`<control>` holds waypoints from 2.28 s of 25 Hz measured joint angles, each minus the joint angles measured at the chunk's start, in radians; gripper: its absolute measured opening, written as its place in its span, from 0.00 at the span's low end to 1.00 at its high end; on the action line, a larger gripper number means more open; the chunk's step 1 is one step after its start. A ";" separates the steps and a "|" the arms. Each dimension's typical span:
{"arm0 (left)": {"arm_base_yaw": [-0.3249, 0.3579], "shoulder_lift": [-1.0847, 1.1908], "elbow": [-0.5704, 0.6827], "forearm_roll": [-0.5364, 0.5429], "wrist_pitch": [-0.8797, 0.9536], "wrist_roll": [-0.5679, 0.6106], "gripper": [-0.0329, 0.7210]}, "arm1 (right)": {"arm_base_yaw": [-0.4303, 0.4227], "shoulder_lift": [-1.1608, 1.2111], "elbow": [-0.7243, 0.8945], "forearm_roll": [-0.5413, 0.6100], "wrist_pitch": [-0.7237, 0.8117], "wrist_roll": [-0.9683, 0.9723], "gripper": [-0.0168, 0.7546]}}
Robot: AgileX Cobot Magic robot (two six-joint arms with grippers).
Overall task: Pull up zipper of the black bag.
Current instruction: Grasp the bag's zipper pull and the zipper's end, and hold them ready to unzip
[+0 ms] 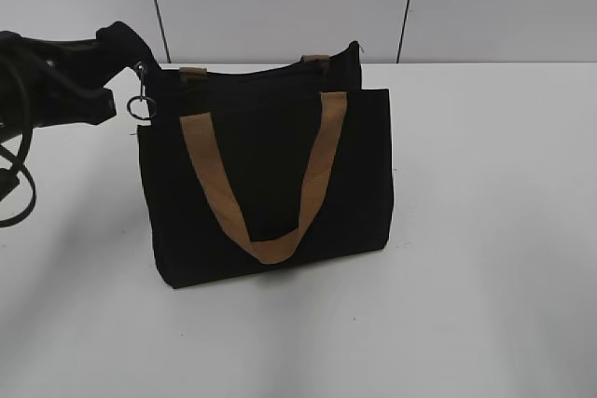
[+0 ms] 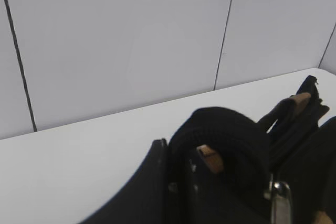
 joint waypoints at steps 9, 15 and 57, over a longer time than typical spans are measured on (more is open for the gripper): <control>0.000 0.000 -0.002 0.042 0.011 -0.106 0.07 | 0.181 0.396 -0.031 0.289 -0.132 -0.405 0.60; 0.000 0.000 -0.068 0.131 0.100 -0.119 0.07 | 0.332 0.688 -0.143 0.452 -0.170 -0.641 0.60; 0.000 0.000 -0.120 0.134 0.157 -0.267 0.07 | 0.669 1.551 -0.768 0.853 -0.348 -0.892 0.48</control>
